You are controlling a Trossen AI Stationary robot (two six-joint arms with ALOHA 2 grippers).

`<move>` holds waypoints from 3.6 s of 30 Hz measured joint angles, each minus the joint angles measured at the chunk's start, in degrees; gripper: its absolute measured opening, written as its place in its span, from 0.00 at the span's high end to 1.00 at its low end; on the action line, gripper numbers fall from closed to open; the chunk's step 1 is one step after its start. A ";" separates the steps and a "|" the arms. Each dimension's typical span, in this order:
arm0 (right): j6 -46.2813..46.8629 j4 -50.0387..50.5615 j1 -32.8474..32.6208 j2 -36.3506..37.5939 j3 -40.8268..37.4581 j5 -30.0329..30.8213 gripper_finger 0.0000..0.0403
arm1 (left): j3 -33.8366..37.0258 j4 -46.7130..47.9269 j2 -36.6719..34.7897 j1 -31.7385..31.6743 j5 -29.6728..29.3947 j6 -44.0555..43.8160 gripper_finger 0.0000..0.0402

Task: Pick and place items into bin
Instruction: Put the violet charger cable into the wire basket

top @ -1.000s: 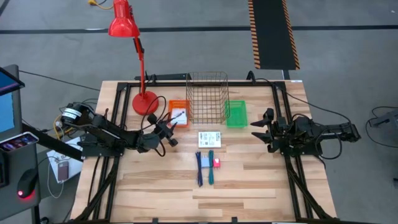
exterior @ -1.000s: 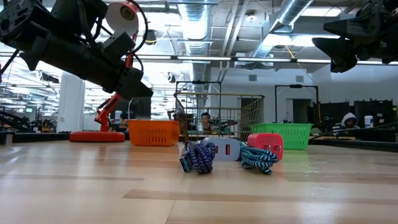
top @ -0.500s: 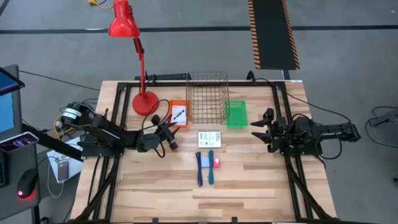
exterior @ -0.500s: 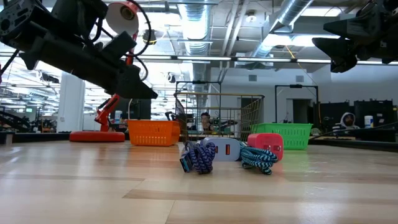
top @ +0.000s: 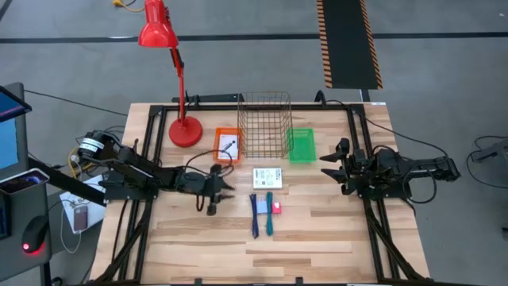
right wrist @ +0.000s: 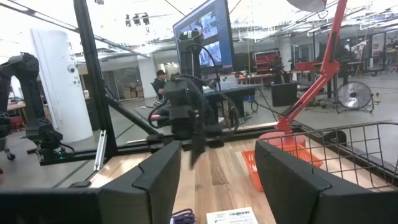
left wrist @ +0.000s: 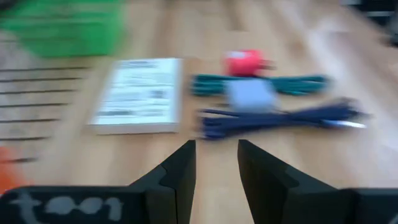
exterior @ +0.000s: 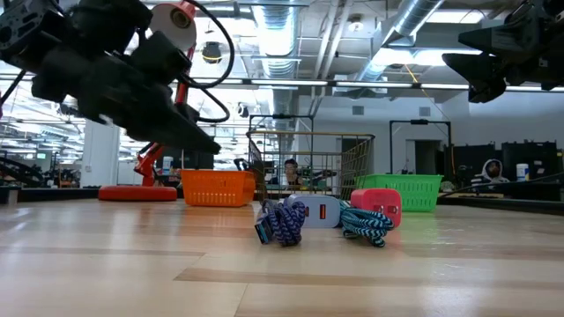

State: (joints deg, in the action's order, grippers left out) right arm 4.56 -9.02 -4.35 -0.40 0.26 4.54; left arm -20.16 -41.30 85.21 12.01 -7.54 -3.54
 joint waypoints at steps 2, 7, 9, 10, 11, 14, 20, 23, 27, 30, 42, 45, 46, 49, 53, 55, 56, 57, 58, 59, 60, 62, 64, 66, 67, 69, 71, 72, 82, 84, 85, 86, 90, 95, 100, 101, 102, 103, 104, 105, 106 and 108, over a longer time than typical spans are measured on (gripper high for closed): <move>0.00 0.00 0.01 0.00 0.01 0.00 0.51 | 0.00 -0.01 0.00 1.10 4.24 -0.43 0.73; 0.00 0.00 0.01 0.00 0.01 0.02 0.51 | 0.00 -0.02 0.00 4.92 7.14 -0.53 0.73; 0.00 0.02 -0.01 0.00 -0.01 0.00 0.51 | 0.00 -0.05 0.00 6.28 6.99 -0.55 0.73; 0.00 0.00 -0.01 0.00 -0.01 0.02 0.51 | 0.00 -0.07 0.00 6.89 6.82 -0.61 0.73; 0.00 0.00 0.01 0.00 0.01 0.01 0.51 | 0.00 -0.07 0.00 7.48 6.66 -0.85 0.73; 0.00 0.01 0.01 0.00 0.01 0.00 0.51 | 0.00 -0.14 0.00 9.15 4.95 -1.79 0.73; 0.00 0.01 0.01 0.00 0.01 0.01 0.51 | 0.00 -0.22 0.00 11.74 2.10 -1.85 0.73; 0.00 0.01 0.00 0.00 0.00 0.02 0.51 | 0.00 -0.26 0.00 12.48 0.62 -1.85 0.73; 0.00 0.00 0.01 0.00 0.01 0.00 0.51 | 0.02 -0.33 0.00 12.89 -0.99 -1.87 0.73; 0.00 0.02 0.01 0.00 -0.01 0.00 0.51 | 0.02 -1.62 0.26 12.92 -1.32 -3.24 0.73; 0.00 0.00 0.00 0.00 0.01 0.02 0.51 | -7.70 -5.58 14.73 12.92 -0.40 -5.48 0.73; 0.00 0.01 0.00 0.00 0.00 0.00 0.51 | -10.39 -4.82 17.94 12.94 3.65 -2.58 0.73; 0.00 0.02 0.00 0.00 0.01 0.01 0.51 | -11.23 -4.08 18.58 12.94 4.49 -1.89 0.73; 0.00 0.02 0.01 0.00 0.00 0.02 0.51 | -12.55 -1.96 19.04 12.96 5.35 -1.52 0.73; 0.00 0.01 0.01 0.00 0.00 0.01 0.51 | -12.94 -0.61 19.02 12.92 5.35 -0.59 0.73; 0.00 0.02 0.01 0.00 0.01 0.01 0.51 | -13.00 -0.57 19.02 12.92 5.37 0.85 0.73; 0.00 0.02 0.01 0.00 0.01 0.02 0.51 | -13.00 -0.49 19.02 12.94 5.39 1.58 0.73; 0.00 0.00 0.00 0.00 0.00 0.01 0.51 | -13.00 -0.42 19.02 12.94 5.39 2.40 0.73; 0.00 0.00 0.01 0.00 -0.01 0.00 0.51 | -13.00 -0.39 19.02 12.94 5.39 3.20 0.73; 0.00 0.01 0.01 0.00 0.00 0.02 0.51 | -13.16 -0.26 19.02 12.94 5.41 3.89 0.73; 0.00 0.02 0.01 0.00 0.01 0.01 0.51 | -13.63 0.36 19.02 12.94 5.47 4.38 0.73; 0.00 0.01 0.00 0.00 0.00 0.01 0.51 | -15.35 2.84 18.99 12.92 6.46 5.29 0.73; 0.00 0.02 0.01 0.00 0.01 0.02 0.51 | -18.07 8.24 18.99 12.94 8.13 6.64 0.73; 0.00 0.02 0.00 0.00 0.00 0.01 0.51 | -21.94 16.68 18.99 12.94 8.80 8.03 0.73; 0.00 0.02 0.01 0.00 0.01 0.00 0.51 | -24.30 21.72 18.99 12.96 8.80 8.84 0.73; 0.00 0.02 0.01 0.00 0.01 0.00 0.51 | -29.05 31.51 18.99 12.94 8.80 10.66 0.73; 0.00 0.02 0.00 0.00 0.00 0.01 0.51 | -33.57 40.34 18.99 12.94 8.74 13.40 0.73; 0.00 0.00 0.01 0.00 0.00 0.02 0.51 | -35.67 43.81 18.99 12.92 8.50 14.98 0.73; 0.00 0.02 0.01 0.00 0.01 0.00 0.51 | -49.02 62.70 18.93 12.94 4.13 33.26 0.73; 0.00 0.01 0.00 0.00 0.01 0.01 0.51 | -49.30 61.87 18.93 12.84 3.92 35.85 0.73; 0.00 0.00 0.01 0.00 0.01 0.00 0.51 | -49.31 61.34 18.93 12.77 3.84 37.07 0.73; 0.00 0.02 0.01 0.00 -0.01 0.00 0.51 | -49.31 60.91 18.93 12.73 3.84 38.16 0.73; 0.00 0.00 0.01 0.00 0.01 0.01 0.51 | -49.31 61.07 18.93 12.21 3.84 42.79 0.73; 0.00 0.01 0.01 0.00 0.01 0.02 0.51 | -49.31 60.97 18.93 11.55 3.84 47.82 0.73; 0.00 0.02 0.01 0.00 -0.01 0.02 0.51 | -49.31 58.12 18.93 10.38 4.57 49.41 0.73; 0.00 0.02 0.01 0.00 0.01 0.02 0.51 | -49.31 57.36 18.93 10.04 5.06 49.41 0.73; 0.00 0.02 0.01 0.00 0.01 0.02 0.51 | -49.31 56.88 18.93 9.71 5.71 49.40 0.73; 0.00 0.02 0.01 0.00 0.01 0.01 0.51 | -49.31 56.60 18.93 9.41 6.51 49.45 0.73; 0.00 0.01 0.01 0.00 0.00 0.01 0.51 | -49.31 56.44 18.93 9.10 7.22 49.54 0.73; 0.00 0.02 0.00 0.00 0.00 0.01 0.51 | -49.31 56.37 18.93 8.93 7.59 49.56 0.73; 0.00 0.02 0.01 0.00 0.00 0.01 0.51 | -49.31 56.37 18.93 8.74 7.92 49.54 0.73; 0.00 0.01 0.01 0.00 0.01 0.01 0.51 | -49.31 56.37 18.93 8.41 8.58 49.54 0.73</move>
State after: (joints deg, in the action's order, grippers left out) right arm 4.56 -9.01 -4.34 -0.40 0.27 4.55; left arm -69.47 15.07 104.14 20.42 1.03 46.00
